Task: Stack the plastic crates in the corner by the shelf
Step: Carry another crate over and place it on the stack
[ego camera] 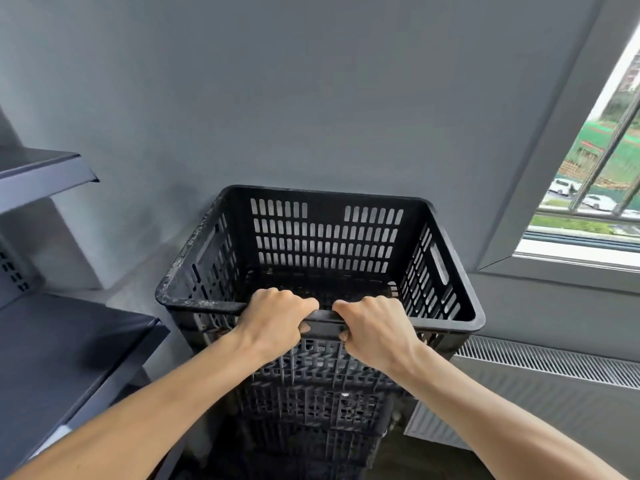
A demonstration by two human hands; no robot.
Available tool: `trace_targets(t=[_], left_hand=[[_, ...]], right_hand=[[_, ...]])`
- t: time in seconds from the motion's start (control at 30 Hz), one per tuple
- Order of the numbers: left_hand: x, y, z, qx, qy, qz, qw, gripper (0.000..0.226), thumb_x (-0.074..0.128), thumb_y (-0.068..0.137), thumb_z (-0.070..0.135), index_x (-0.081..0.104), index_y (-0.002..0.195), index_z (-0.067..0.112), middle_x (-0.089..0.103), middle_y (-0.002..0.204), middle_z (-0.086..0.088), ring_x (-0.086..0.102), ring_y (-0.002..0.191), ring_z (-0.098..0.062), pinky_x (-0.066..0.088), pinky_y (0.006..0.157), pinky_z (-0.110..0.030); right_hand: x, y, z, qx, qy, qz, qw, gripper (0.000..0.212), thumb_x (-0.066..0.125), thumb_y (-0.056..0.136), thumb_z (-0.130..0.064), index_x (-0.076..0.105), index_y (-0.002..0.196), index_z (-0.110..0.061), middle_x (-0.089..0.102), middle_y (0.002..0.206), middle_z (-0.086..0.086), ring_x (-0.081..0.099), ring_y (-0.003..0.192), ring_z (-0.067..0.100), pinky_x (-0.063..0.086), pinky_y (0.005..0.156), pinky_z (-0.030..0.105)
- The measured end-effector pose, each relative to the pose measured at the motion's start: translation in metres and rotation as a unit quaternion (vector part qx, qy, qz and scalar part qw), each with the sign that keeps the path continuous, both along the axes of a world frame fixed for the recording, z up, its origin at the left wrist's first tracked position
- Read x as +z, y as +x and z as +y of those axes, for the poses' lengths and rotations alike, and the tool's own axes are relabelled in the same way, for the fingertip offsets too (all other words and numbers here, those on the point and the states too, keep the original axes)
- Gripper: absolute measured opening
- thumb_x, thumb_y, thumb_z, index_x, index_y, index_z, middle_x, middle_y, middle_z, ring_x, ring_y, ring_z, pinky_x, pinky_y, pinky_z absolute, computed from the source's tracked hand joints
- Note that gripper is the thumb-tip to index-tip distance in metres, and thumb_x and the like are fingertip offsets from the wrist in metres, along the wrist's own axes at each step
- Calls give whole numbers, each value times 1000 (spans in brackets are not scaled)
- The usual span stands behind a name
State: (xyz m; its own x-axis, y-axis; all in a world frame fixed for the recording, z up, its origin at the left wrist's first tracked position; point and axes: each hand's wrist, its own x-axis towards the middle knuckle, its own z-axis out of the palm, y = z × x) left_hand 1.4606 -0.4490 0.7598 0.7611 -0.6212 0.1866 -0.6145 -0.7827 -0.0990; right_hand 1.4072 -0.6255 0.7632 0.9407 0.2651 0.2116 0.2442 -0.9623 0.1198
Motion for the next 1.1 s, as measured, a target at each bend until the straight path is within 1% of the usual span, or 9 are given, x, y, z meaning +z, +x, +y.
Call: trace_targets(t=[0.1,0.23,0.37,0.43,0.6,0.77,0.87,0.97,1.1], left_hand=[[-9,23,2,-15,1,7,1000,3,55,94,25,58,94,27,71,85,3,66,83,-22,36,64,-31],[-22,46,1,-29,5,26,999,4,56,95,24,58,97,27,71,85,4,67,84,-21,36,63,-30],[-25,64,-6,-47,-6,30,998,7,60,94,29,59,101,28,72,87,2,67,87,-23,38,64,-31],[-27,69,-9,-52,-9,33,998,7,59,94,28,59,100,27,71,85,2,67,86,-23,38,64,-31],[-29,76,-4,-50,-4,23,998,4,58,94,26,59,98,27,70,82,4,67,82,-20,35,61,-29],[-28,86,6,-53,-6,27,998,10,58,95,30,60,104,27,71,84,3,67,85,-22,36,62,-30],[-29,93,9,-56,-17,39,998,14,60,93,32,59,107,29,71,86,3,67,88,-22,39,65,-31],[-30,96,11,-59,-28,42,997,10,61,92,32,58,102,30,70,83,5,67,84,-20,40,64,-31],[-29,102,12,-72,-33,64,995,10,63,90,33,58,98,30,68,80,8,66,83,-20,47,69,-34]], right_hand=[[-10,20,4,-19,-6,1,1000,18,57,86,-25,54,103,-20,69,82,2,65,77,32,34,57,33],[-24,39,5,-34,1,21,999,21,57,88,-27,54,108,-21,70,84,2,66,80,32,37,58,33],[-25,54,-5,-32,22,17,999,26,61,86,-29,56,111,-24,70,84,1,67,82,31,44,62,34],[-27,59,-10,-24,23,19,999,29,62,86,-32,56,113,-25,71,84,1,67,82,31,46,62,34],[-30,67,-8,-7,10,8,1000,30,62,87,-32,54,115,-24,71,82,1,67,80,32,40,58,33],[-32,78,0,-6,12,12,1000,34,61,89,-32,54,121,-23,72,84,2,68,83,31,44,61,33],[-30,86,1,-4,12,22,1000,41,63,90,-34,52,128,-23,72,87,2,68,85,30,44,62,33],[-29,88,1,-8,10,30,999,35,63,88,-34,53,120,-22,71,84,1,67,81,30,43,60,32],[-29,86,0,-10,14,35,999,26,63,87,-36,51,103,-20,67,78,-3,64,73,27,42,56,32]])
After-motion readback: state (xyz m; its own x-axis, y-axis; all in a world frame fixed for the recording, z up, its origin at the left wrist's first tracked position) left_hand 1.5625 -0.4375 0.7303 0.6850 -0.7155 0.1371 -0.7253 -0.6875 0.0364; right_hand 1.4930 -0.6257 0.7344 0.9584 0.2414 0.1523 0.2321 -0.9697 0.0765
